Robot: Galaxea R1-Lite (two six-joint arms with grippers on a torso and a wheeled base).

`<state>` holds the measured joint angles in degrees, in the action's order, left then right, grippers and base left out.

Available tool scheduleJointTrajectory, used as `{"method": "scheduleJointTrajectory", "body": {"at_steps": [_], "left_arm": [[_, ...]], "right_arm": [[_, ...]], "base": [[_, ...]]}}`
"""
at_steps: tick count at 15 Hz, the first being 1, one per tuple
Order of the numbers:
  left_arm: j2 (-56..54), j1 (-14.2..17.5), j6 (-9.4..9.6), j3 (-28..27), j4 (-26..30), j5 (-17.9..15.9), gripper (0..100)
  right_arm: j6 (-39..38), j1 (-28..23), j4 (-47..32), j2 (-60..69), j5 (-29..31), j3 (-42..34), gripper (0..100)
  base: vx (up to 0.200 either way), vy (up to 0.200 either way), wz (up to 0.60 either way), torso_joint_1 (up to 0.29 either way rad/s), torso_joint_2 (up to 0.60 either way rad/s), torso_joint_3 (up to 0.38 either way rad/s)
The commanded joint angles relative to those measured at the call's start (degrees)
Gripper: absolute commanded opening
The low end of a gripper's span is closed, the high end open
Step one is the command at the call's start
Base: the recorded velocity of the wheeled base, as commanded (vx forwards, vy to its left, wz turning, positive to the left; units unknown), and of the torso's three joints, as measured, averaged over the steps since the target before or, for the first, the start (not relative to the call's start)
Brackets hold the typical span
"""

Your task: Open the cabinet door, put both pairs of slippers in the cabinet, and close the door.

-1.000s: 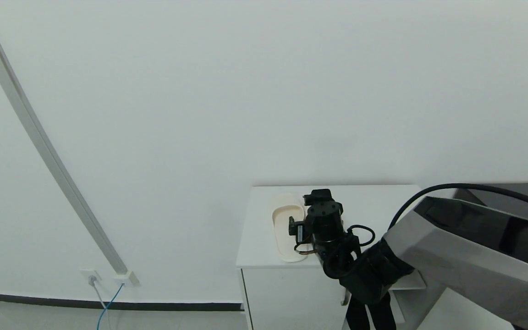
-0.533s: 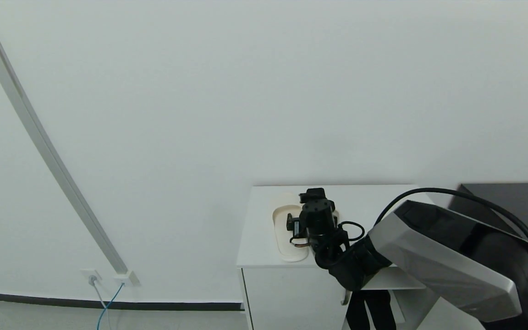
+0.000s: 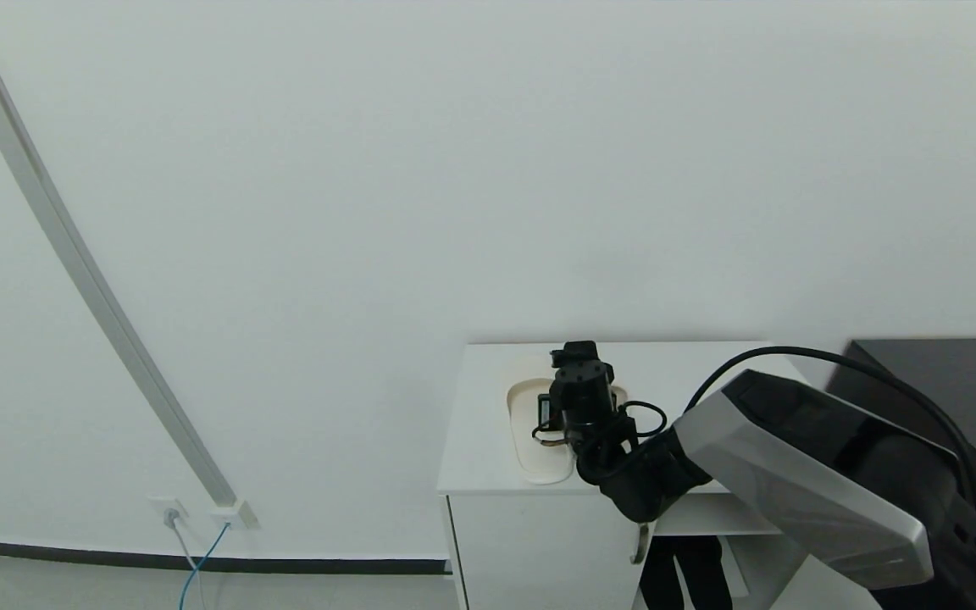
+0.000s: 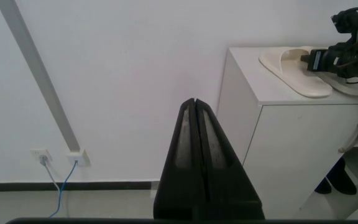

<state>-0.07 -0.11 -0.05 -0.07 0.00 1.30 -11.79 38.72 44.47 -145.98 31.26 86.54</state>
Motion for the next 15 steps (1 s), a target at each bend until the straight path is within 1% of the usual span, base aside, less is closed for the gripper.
{"method": "scheduleJointTrajectory", "body": {"at_steps": [1,5,7,9,10,11,15], "left_arm": [[0.07,0.02,-0.04,-0.01,0.0,0.01,0],[0.07,0.02,-0.04,0.07,0.0,0.01,0],[0.07,0.02,-0.04,-0.01,0.0,0.01,0],[0.07,0.02,-0.04,-0.01,0.0,0.01,0],[0.07,0.02,-0.04,-0.01,0.0,0.01,0],[0.07,0.02,-0.04,-0.01,0.0,0.01,0],[0.07,0.02,-0.04,-0.01,0.0,0.01,0]], "right_arm": [[0.01,0.04,0.0,-0.09,0.03,0.03,0],[0.01,0.04,0.18,0.44,0.03,-0.67,0],[-0.08,0.13,0.53,5.53,-0.14,-4.89,0],[0.01,0.48,1.67,12.65,-2.87,-11.57,0],[0.01,0.48,1.67,12.92,-2.96,-11.83,0],[0.36,1.1,2.37,20.74,-5.33,-19.39,0],[2.3,2.94,5.71,36.56,-14.65,-35.92,0]], "base": [[0.0,0.0,0.0,0.0,0.0,0.0],[0.0,0.0,0.0,0.0,0.0,0.0],[0.0,0.0,0.0,0.0,0.0,0.0],[0.0,0.0,0.0,0.0,0.0,0.0],[0.0,0.0,0.0,0.0,0.0,0.0],[0.0,0.0,0.0,0.0,0.0,0.0],[0.0,0.0,0.0,0.0,0.0,0.0]]}}
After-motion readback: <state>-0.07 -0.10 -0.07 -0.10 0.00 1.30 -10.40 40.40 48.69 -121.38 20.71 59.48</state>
